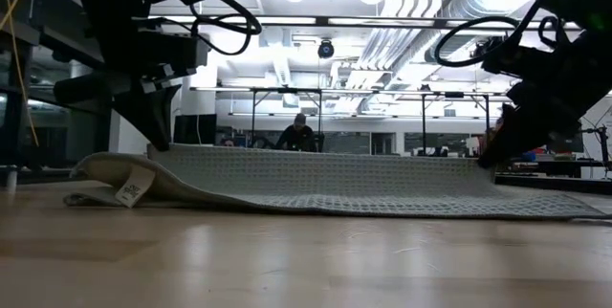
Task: Fold microfiber towels
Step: Fold the grey towel
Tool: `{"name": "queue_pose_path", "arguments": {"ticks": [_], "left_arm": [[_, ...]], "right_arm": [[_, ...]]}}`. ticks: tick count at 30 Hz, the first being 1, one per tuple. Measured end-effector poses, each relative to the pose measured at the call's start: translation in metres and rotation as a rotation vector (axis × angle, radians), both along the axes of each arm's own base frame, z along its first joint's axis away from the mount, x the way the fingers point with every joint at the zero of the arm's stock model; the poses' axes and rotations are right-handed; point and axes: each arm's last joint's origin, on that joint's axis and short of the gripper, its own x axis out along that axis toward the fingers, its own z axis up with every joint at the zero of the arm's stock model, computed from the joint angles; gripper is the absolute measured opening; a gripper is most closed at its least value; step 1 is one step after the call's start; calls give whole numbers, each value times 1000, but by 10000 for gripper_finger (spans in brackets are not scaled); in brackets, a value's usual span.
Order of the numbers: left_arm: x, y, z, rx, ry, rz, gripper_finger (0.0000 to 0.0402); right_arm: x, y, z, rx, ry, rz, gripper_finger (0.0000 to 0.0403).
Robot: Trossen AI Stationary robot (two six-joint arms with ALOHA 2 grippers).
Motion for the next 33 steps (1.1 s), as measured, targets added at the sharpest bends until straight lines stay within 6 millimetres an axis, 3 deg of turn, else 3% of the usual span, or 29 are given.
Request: {"name": "queue_pose_path", "arguments": {"ticks": [13, 33], "left_arm": [[0, 3, 1, 114, -4, -1, 0], [0, 1, 1, 58, 1, -12, 0]], "right_arm": [[1, -4, 2, -91, -50, -45, 3], [2, -6, 1, -39, -25, -42, 3]]}}
